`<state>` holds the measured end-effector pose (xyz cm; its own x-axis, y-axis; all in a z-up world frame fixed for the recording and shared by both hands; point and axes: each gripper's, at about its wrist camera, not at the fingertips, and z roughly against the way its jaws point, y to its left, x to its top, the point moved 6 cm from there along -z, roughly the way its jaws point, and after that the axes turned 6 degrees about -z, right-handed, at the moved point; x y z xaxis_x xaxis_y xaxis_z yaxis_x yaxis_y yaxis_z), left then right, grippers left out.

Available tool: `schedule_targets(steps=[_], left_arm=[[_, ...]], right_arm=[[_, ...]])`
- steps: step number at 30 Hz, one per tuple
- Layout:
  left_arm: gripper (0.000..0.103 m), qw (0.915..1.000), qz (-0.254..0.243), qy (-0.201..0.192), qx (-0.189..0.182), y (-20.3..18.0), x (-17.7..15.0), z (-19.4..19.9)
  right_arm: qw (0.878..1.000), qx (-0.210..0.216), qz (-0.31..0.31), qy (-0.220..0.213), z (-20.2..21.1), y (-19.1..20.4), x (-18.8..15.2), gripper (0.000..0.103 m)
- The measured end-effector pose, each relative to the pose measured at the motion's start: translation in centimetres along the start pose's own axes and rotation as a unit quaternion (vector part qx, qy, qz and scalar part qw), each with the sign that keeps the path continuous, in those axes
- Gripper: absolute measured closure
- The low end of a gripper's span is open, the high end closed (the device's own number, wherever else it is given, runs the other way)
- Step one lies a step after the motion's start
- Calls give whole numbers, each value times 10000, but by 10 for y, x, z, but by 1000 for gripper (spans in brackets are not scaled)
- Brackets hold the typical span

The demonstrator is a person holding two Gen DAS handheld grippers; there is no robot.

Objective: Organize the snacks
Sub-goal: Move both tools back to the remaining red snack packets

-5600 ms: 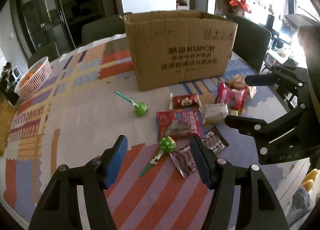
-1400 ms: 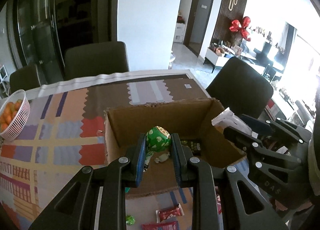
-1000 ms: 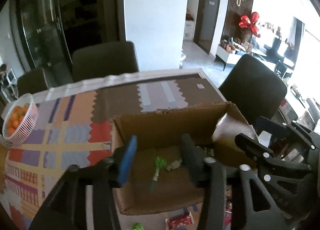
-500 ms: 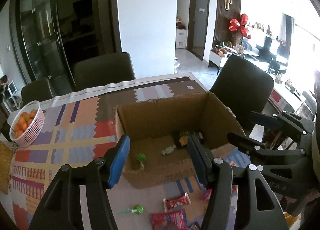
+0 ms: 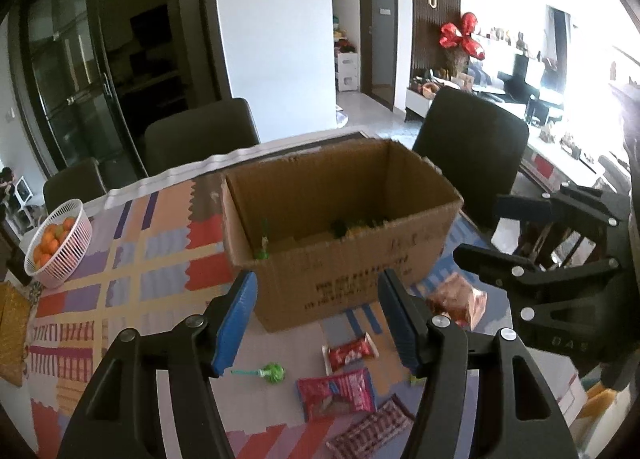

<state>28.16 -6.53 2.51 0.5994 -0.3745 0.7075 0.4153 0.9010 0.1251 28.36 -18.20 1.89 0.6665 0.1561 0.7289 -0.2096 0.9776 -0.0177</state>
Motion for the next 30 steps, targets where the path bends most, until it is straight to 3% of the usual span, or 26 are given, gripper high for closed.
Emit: schedule_targets(steps=[13,30], left_arm=[[40,9973,-608,385,-148,-22,-42,-10],[40,9860,-979,1266,-464,-41,-86,-75]], right_arm=[[9973,-8,382,632,-14,11,-48,45],[9875,-131,702,1407,-57,11,-96,45]])
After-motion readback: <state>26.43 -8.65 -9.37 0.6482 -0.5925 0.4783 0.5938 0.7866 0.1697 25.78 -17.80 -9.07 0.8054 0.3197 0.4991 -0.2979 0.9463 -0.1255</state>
